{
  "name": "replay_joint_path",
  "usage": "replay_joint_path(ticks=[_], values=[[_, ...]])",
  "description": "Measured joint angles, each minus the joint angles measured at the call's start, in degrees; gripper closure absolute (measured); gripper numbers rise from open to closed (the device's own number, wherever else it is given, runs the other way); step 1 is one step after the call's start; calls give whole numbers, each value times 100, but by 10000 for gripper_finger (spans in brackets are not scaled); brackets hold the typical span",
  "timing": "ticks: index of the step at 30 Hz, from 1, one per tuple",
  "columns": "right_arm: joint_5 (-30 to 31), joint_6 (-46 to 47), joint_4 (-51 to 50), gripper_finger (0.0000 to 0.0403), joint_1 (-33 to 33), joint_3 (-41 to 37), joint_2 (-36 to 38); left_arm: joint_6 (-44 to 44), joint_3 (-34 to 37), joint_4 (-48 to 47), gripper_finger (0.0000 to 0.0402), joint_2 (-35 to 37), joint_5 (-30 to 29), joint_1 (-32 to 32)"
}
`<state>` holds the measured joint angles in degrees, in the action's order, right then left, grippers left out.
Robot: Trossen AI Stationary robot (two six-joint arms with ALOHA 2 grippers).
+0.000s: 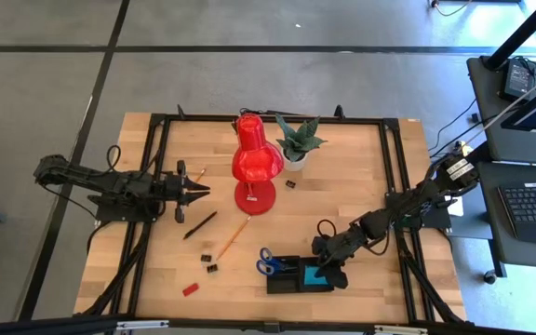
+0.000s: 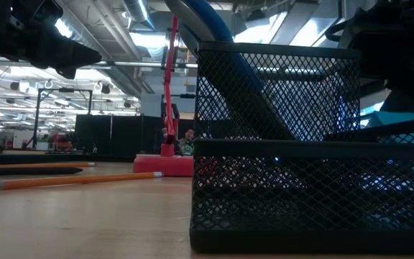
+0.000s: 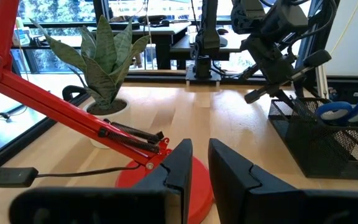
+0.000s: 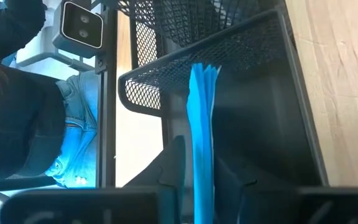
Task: Pick and place office supplies into organizer
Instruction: Put the blue sticky note into the black desk organizer
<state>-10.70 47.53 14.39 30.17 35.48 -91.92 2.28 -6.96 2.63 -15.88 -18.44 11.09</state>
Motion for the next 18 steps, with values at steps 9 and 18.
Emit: replay_joint_path(ticks=[9,18], values=[[42,-341,15,285,0,11,9,2,0,0,355,-1,0,0],[49,-702,11,266,0,13,11,0,0,-7,355,0,0,0]])
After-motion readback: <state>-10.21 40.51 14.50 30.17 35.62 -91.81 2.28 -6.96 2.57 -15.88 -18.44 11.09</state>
